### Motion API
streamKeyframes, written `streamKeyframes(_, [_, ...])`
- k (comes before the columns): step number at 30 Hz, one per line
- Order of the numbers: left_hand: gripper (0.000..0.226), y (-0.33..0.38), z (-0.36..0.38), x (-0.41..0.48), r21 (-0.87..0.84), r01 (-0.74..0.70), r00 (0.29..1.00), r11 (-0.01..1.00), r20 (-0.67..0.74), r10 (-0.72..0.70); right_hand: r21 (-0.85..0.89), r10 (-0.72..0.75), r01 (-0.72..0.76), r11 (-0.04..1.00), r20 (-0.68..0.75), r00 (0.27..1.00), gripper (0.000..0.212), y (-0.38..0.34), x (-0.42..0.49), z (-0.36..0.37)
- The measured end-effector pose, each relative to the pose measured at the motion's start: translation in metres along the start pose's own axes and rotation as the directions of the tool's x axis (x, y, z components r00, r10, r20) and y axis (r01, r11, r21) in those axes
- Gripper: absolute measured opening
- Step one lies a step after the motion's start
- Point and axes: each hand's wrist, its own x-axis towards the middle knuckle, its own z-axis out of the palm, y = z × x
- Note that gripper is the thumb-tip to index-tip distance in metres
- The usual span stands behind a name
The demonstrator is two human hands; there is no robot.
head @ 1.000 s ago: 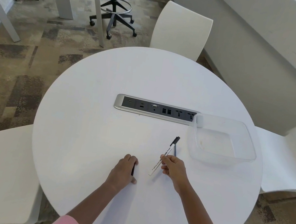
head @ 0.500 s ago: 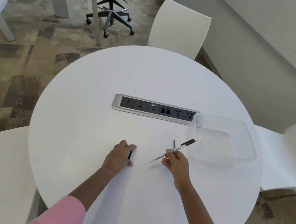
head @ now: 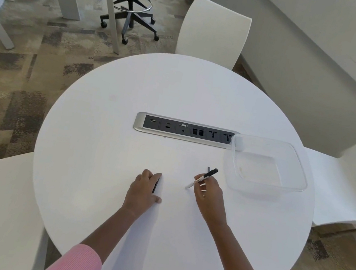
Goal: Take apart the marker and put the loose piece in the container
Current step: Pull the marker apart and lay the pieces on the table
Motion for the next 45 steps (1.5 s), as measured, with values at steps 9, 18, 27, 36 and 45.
streamKeyframes(9, [0.115, -0.013, 0.011, -0.007, 0.128, -0.039, 0.999, 0.991, 0.032, 0.036, -0.064, -0.013, 0.015, 0.998, 0.031, 0.999, 0.016, -0.005, -0.003, -0.004])
streamKeyframes(18, [0.100, -0.036, 0.031, -0.003, 0.228, -0.017, 1.000, 0.973, 0.005, 0.017, -0.082, -0.024, 0.024, 0.996, 0.000, 1.000, 0.018, 0.000, -0.012, -0.005])
streamKeyframes(27, [0.075, -0.040, 0.039, -0.008, 0.229, -0.043, 0.993, 0.972, -0.101, 0.068, 0.105, 0.134, -0.129, 0.986, -0.046, 0.990, 0.013, 0.003, -0.009, -0.007])
streamKeyframes(36, [0.074, -0.040, 0.041, -0.009, 0.231, -0.049, 0.987, 0.972, -0.139, 0.083, 0.198, 0.051, -0.022, 0.980, -0.145, 0.988, 0.011, -0.005, -0.011, -0.006])
streamKeyframes(45, [0.076, -0.041, 0.045, -0.008, 0.242, -0.037, 0.981, 0.970, -0.175, 0.081, 0.000, -0.123, 0.124, 0.992, -0.116, 0.986, 0.020, -0.003, -0.014, 0.000])
